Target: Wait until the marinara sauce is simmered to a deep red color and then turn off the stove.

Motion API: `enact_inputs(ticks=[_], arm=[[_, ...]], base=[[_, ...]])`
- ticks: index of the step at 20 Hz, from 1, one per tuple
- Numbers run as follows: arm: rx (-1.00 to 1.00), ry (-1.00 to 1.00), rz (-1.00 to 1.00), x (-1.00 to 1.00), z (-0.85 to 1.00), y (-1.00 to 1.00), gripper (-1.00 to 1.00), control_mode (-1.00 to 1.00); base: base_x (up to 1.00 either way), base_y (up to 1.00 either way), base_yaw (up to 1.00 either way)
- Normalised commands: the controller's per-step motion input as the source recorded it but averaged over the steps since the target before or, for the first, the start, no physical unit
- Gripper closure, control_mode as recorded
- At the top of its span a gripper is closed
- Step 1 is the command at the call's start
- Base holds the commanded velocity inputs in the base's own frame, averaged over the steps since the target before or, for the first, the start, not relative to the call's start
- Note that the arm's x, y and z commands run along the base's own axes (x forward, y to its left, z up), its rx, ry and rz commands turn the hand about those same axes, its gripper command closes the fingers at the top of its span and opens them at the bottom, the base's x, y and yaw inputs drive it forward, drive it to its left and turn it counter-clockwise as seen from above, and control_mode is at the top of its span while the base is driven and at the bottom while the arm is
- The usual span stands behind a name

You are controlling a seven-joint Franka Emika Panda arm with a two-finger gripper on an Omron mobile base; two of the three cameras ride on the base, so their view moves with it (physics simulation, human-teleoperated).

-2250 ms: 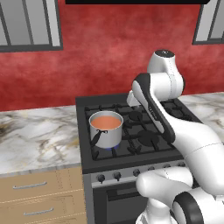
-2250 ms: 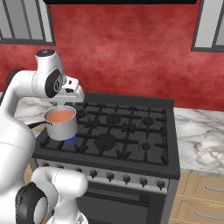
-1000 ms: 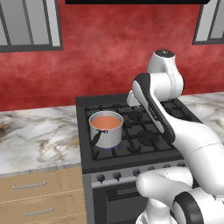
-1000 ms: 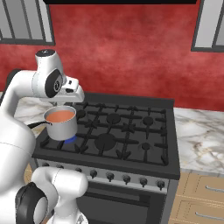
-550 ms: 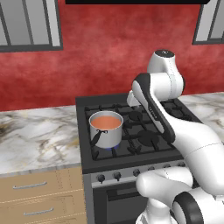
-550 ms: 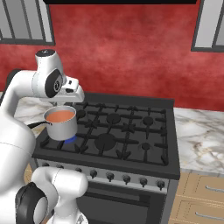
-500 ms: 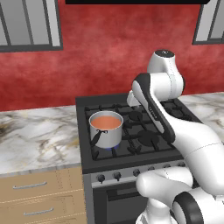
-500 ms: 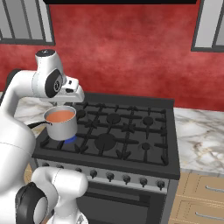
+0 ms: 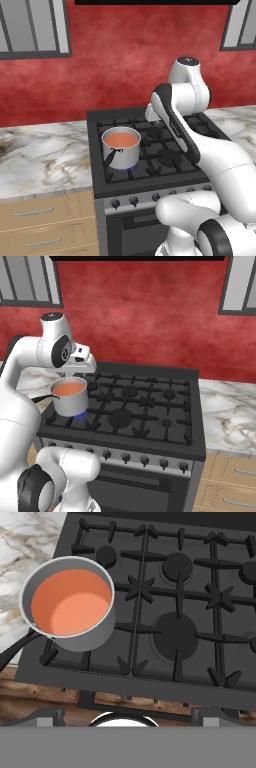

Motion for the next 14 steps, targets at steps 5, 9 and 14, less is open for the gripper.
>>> enact_inputs(ticks=[5,9,14], arm=[[0.0,0.0,0.0,0.0,0.0,0.0,-1.0,-1.0],[0.0,0.0,0.0,0.0,0.0,0.0,-1.0,-1.0],[0.0,0.0,0.0,0.0,0.0,0.0,-1.0,-1.0]], base=[[0.0,0.0,0.0],[0.0,0.0,0.0],[0.0,0.0,0.0]])
